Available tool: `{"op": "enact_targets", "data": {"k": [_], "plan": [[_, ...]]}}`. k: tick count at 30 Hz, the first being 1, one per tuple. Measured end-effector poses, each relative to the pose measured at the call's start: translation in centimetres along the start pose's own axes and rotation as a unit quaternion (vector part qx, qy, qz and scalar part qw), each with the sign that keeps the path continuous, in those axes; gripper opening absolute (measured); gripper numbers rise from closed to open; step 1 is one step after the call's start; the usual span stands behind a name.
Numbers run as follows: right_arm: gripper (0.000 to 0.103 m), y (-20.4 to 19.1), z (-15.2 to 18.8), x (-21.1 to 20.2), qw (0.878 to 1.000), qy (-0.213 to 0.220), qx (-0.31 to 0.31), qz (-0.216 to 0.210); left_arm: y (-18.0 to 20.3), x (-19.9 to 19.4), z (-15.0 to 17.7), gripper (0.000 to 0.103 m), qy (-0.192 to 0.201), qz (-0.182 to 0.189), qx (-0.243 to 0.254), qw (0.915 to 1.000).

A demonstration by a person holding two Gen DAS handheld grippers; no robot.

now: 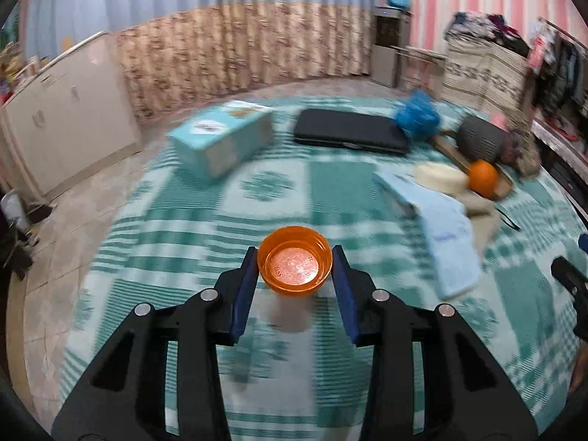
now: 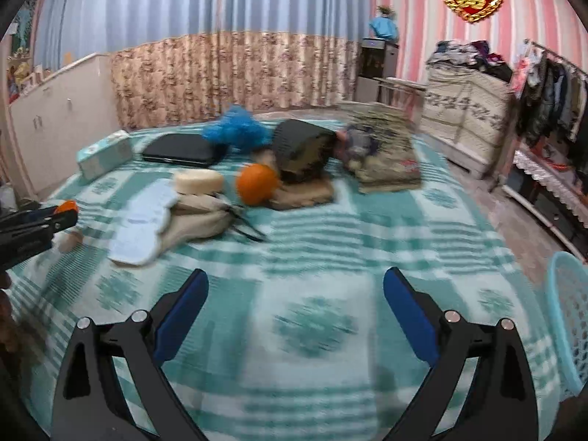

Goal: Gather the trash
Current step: 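Grasp the orange plastic lid with the left tool, then grasp the white receipt paper with the right tool while the left tool holds the lid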

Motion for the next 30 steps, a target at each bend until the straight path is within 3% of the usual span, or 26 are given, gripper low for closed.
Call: {"op": "enact_targets", "data": {"k": [4, 11, 16, 18, 21, 22, 30], "plan": [[0.094, -3.6, -1.3, 2.5, 0.999, -0.011, -0.015, -0.036, -3.0, -0.6, -0.2, 0.039, 0.009, -0.035, -0.032, 0.9988], [0.094, -8.1, -2.5, 6.8, 0.996, -0.054, -0.037, -0.062, -5.7, 0.3, -0.1, 0.039, -0.018, -0.034, -0.083, 0.9958], [0.092, -9.4, -3.2, 9.3, 0.994, -0.08, -0.035, -0.061, -5.8, 0.5, 0.0, 0.039, -0.016, -0.03, -0.083, 0.996], [0.082, -9.2, -3.1, 10.2, 0.994, -0.096, -0.03, -0.051, -5.7, 0.6, 0.0, 0.039, -0.016, -0.029, -0.082, 0.9961], [0.066, -8.7, -3.0, 10.6, 0.992, -0.104, -0.013, -0.071, -5.6, 0.8, 0.1, 0.039, -0.018, -0.026, -0.082, 0.9961], [0.054, -8.6, -3.1, 10.4, 0.991, -0.103, -0.014, -0.078, -5.6, 0.8, 0.1, 0.039, -0.018, -0.026, -0.082, 0.9961], [0.053, -8.9, -3.1, 6.1, 0.992, -0.064, -0.059, -0.091, -5.1, 0.8, 0.3, 0.039, -0.007, -0.031, -0.072, 0.9969]]}}
Point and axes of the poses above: each gripper's, at about its wrist camera, not at the fingertips, and x roughly the way its jaws point, y to its right, z to its underside, the point moved 1 cm from there along x, roughly the way its jaws point, and after that the axes turned 14 degrees about -z, right-handed, at the moved point
